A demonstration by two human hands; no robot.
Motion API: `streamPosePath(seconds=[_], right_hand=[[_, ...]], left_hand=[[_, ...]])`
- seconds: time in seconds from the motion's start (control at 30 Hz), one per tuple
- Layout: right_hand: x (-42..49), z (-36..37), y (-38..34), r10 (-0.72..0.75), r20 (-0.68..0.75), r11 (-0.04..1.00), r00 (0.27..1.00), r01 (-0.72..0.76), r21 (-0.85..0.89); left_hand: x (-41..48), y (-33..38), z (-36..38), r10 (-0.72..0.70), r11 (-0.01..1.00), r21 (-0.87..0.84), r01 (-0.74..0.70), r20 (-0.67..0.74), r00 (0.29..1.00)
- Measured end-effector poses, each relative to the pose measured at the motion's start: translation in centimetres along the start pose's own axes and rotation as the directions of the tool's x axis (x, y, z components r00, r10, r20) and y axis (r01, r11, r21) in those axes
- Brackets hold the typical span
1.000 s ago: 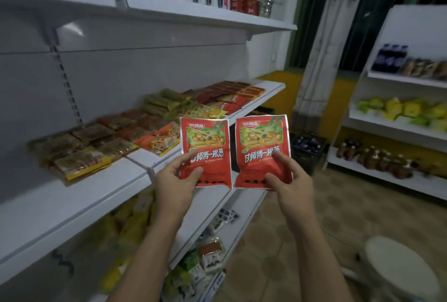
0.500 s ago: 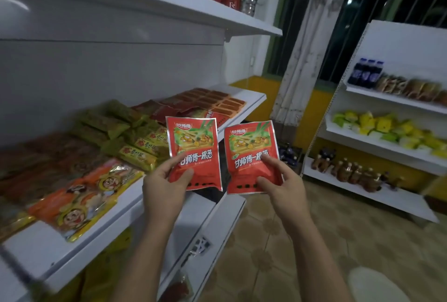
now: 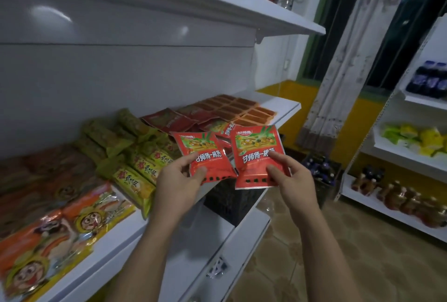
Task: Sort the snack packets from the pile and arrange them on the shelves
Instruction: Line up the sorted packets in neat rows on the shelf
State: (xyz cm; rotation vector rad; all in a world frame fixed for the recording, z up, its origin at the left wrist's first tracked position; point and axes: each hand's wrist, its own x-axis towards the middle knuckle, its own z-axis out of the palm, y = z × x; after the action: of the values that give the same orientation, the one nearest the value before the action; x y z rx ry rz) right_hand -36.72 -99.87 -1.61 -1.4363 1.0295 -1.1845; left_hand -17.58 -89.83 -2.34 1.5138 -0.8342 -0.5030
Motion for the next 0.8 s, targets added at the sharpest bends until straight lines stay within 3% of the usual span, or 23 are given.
streamPosePath(seconds=[0.2,0.37,0.6,0.8], right_hand=[[8.2,0.4,1.3,0.026,0.155,1.0,0.988,-0.026,-0.002],[17.3,1.1,2.2,0.067,0.347,0.997,0.936,-0.047,-0.067],[27.3,2.8,3.4,0.11,0.637,0.973,0.763,0.049,-0.226],[31.2,4.2,3.9,0.155,0.767,0.95,0.623,0.119,-0.288]], left_hand=[[3.6,0.2,3.8,-0.132,0.991,-0.033,0.13,-0.107,0.985],[7.2,0.4,7.9,-0.181,0.982,0.01,0.19,-0.251,0.951],[10.3,0.8,13.8,-0.292,0.946,0.008,0.323,-0.407,0.865],[11.9,1.8,15.9,-0.291,0.85,0.265,0.455,-0.485,0.825]])
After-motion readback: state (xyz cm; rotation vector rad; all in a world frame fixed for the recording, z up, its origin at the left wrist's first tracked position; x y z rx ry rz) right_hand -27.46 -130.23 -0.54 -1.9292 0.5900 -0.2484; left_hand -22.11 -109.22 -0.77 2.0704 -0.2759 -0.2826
